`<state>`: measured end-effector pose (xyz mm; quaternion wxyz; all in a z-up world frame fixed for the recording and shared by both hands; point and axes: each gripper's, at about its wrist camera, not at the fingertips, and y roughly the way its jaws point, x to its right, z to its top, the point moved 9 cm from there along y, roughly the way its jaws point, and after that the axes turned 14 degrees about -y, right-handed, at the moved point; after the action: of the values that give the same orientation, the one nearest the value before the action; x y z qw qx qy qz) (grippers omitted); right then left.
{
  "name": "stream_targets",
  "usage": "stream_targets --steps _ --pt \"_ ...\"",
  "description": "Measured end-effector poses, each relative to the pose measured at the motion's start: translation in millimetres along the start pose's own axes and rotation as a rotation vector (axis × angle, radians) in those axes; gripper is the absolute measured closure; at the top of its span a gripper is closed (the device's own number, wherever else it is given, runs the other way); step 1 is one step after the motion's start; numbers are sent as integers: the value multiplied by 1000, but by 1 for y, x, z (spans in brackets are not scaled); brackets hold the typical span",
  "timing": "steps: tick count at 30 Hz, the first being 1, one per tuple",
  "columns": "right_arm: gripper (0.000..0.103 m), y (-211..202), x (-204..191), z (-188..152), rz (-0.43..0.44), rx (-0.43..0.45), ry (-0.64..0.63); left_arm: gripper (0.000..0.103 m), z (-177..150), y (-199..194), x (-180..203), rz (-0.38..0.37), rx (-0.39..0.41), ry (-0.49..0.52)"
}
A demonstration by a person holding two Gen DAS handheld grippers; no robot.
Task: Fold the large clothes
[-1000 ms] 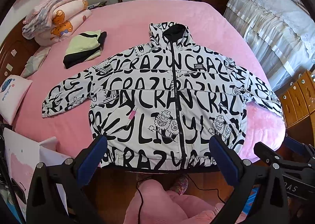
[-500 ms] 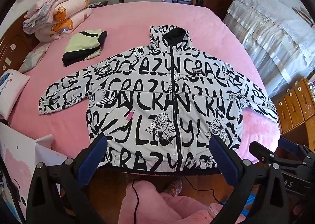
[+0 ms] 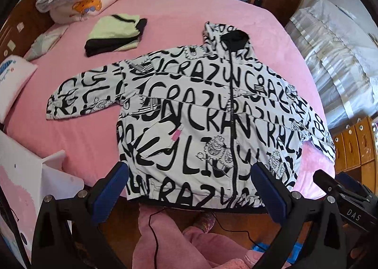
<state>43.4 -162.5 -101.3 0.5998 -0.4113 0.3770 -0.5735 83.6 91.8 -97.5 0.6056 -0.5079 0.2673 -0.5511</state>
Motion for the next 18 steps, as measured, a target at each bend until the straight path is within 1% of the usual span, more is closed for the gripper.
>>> stream_targets --steps 3,7,13,18 --pt "0 10 -23 10 1 -19 -18 1 20 11 -32 -8 -39 -74" --pt "0 27 -57 23 13 -59 -39 1 51 27 -82 10 -55 -149" --pt "0 54 -109 51 26 -94 -67 1 106 61 -173 11 -88 -319" --pt "0 83 -156 80 33 -118 -89 1 143 95 -245 34 -106 -431"
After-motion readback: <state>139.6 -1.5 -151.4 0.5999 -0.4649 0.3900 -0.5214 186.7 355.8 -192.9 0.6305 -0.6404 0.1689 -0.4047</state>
